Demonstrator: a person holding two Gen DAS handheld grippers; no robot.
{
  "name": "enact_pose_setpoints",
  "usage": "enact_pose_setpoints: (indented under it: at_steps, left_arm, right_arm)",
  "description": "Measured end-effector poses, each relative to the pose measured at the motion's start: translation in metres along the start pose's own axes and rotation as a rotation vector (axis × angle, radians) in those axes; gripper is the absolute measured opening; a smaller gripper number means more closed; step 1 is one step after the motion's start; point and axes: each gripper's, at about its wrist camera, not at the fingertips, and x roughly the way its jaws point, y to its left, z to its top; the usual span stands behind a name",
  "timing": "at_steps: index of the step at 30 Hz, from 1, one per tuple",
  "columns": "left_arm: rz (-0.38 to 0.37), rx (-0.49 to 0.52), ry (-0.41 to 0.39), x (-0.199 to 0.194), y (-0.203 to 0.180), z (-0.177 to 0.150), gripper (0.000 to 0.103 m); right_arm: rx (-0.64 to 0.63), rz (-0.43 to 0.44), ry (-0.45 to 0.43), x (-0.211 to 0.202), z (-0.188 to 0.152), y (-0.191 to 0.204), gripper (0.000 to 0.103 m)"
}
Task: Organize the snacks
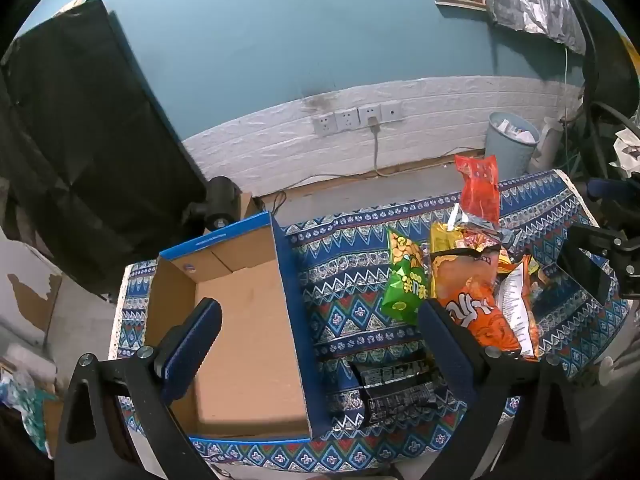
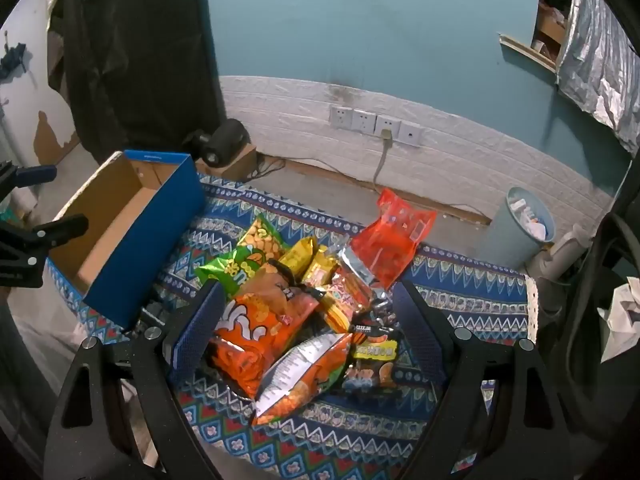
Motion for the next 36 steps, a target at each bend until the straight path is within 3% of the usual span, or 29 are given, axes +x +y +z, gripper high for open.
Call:
enact_pose_setpoints:
  at_steps: [36]
  left_arm:
    - [-0.028, 0.009, 0.036, 0.007, -0.005, -0.003, 0.099]
  right_arm:
    - [0.007, 0.008, 0.023, 0.005, -0.004, 0.001, 0.084]
